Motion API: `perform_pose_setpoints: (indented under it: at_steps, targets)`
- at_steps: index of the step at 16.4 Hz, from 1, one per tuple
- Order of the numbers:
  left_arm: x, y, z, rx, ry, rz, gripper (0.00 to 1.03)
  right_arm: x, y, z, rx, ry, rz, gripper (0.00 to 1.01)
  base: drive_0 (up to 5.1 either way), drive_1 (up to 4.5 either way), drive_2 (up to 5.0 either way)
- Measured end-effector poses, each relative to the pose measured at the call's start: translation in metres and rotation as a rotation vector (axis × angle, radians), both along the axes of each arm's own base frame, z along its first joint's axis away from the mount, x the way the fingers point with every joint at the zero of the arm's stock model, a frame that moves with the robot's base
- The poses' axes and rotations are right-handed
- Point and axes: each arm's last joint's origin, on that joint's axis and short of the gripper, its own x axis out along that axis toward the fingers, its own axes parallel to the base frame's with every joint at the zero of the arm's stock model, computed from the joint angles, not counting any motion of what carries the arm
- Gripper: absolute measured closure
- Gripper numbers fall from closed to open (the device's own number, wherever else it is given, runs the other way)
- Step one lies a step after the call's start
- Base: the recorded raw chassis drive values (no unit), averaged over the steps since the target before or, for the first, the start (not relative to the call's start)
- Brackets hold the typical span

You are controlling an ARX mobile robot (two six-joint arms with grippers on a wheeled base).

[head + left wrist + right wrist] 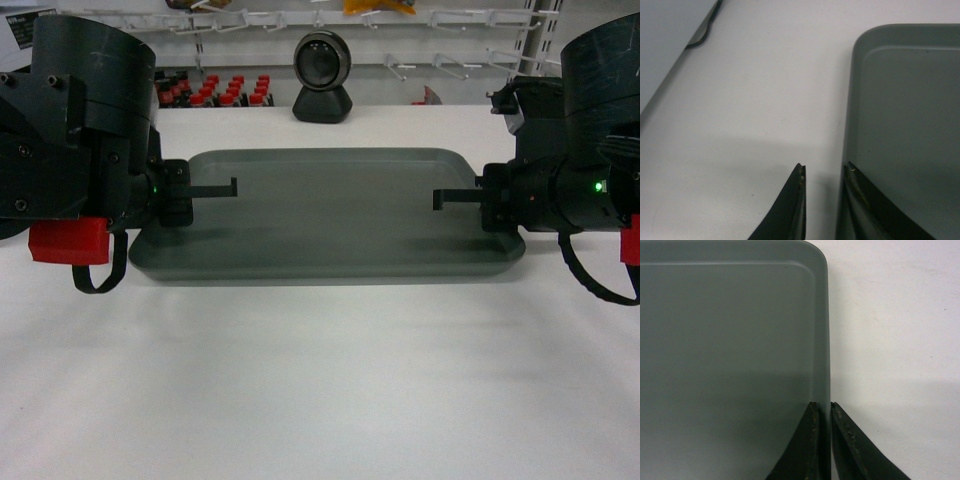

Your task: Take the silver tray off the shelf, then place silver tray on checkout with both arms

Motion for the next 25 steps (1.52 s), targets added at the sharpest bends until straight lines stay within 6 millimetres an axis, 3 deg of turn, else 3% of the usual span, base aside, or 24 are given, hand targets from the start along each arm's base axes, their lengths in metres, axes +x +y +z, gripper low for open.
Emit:
perform_pose_setpoints:
  at_steps: [5, 8, 11, 14, 19, 20, 23, 24, 25]
  targets:
    - [0.004, 0.024, 0.005, 0.027, -0.050, 0.133, 0.34, 0.001, -0.019, -0.002, -0.061, -0.010, -0.072, 0.52, 0.0, 0.00, 0.0]
    - [-0.004, 0.017, 0.020, -0.004, -0.120, 0.093, 0.06, -0.003, -0.024, 0.002, -0.061, -0.028, -0.086, 0.23, 0.0, 0.00, 0.0]
    - [-0.016, 0.013, 0.049, -0.034, -0.222, 0.060, 0.05, -0.009, -0.025, 0.020, -0.023, -0.100, -0.064, 0.01, 0.0, 0.00, 0.0]
    - [-0.046, 0.039, 0.086, -0.004, -0.333, 0.114, 0.05, -0.030, -0.025, 0.062, 0.078, -0.233, -0.004, 0.03, 0.0, 0.00, 0.0]
    - [-0.088, 0.047, 0.126, 0.037, -0.486, 0.091, 0.05, -0.066, -0.030, 0.102, 0.146, -0.407, -0.003, 0.03, 0.0, 0.00, 0.0]
    - [-0.095, 0.048, 0.125, 0.054, -0.484, 0.086, 0.05, -0.074, -0.031, 0.109, 0.153, -0.440, -0.017, 0.03, 0.0, 0.00, 0.0]
    - [-0.099, 0.047, 0.115, 0.069, -0.451, 0.072, 0.05, -0.085, -0.026, 0.104, 0.156, -0.415, -0.023, 0.03, 0.0, 0.00, 0.0]
    - [-0.102, 0.053, 0.114, 0.043, -0.456, -0.026, 0.12, -0.085, -0.024, 0.104, 0.157, -0.410, -0.020, 0.03, 0.0, 0.00, 0.0]
    - [-0.117, 0.056, 0.106, 0.006, -0.463, -0.172, 0.25, -0.092, -0.025, 0.105, 0.109, -0.504, -0.058, 0.13, 0.0, 0.00, 0.0]
